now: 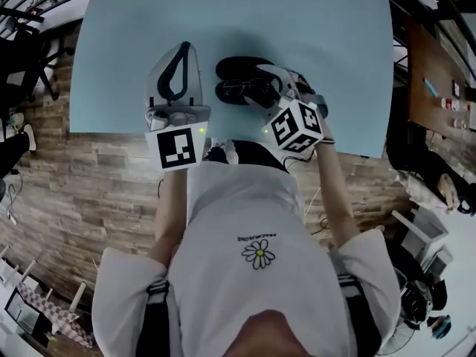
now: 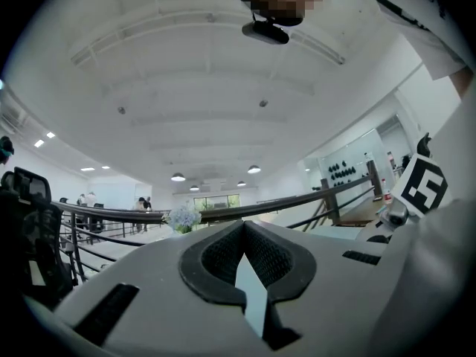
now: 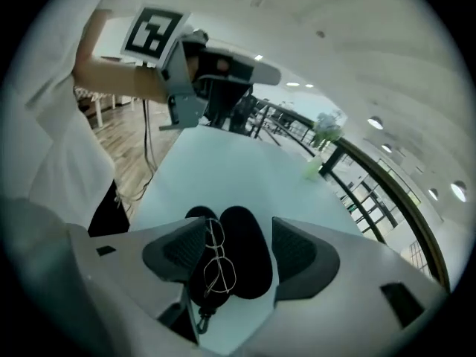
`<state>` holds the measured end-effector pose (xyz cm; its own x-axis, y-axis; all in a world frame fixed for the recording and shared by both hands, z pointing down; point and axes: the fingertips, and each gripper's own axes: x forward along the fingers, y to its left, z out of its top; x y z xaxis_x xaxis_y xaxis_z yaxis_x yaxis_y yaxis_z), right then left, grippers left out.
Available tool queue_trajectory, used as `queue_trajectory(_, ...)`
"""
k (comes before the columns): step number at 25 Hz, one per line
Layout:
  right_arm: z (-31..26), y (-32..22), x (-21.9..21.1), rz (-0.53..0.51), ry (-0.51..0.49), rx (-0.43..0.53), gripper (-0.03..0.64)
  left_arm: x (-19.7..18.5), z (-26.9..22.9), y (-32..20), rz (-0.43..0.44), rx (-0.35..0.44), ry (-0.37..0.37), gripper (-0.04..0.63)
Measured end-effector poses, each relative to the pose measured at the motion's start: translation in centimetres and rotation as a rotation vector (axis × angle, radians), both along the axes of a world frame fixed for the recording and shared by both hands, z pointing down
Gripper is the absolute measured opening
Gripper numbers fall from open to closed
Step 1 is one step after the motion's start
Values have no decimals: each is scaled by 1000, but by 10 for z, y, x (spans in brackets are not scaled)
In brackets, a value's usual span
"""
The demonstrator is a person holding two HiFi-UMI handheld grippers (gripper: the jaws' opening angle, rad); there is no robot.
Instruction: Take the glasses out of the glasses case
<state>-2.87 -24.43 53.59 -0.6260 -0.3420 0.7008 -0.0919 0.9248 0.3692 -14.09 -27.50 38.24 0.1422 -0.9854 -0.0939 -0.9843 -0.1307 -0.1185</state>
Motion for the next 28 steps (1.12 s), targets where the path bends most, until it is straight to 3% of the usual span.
queue_trajectory(5,55,4,3,-137,206,-55,242,-7,13,-1,-12,-23,28,17)
queue_trajectory(8,78,4,4,-170,272,-105,242,-7,23,0,-9,-52,-56,17)
queue_trajectory(10,92,2,2,-169,290,-138,242,-6,31,-2,5,-79,-124,17)
queue_trajectory(13,108,-2,-3,-154,315,-184,241,-11,33,-3,10,-75,-94,17)
queue_trajectory(16,118,-2,-9,-149,352,-225,204,-20,38,-3,16,-95,-150,17)
queue_trajectory(19,123,-1,-17,-151,394,-288,158,-33,44,-5,5,-103,-140,17)
queue_trajectory(28,127,-4,-21,-165,405,-415,158,-36,57,-13,5,-106,-145,17)
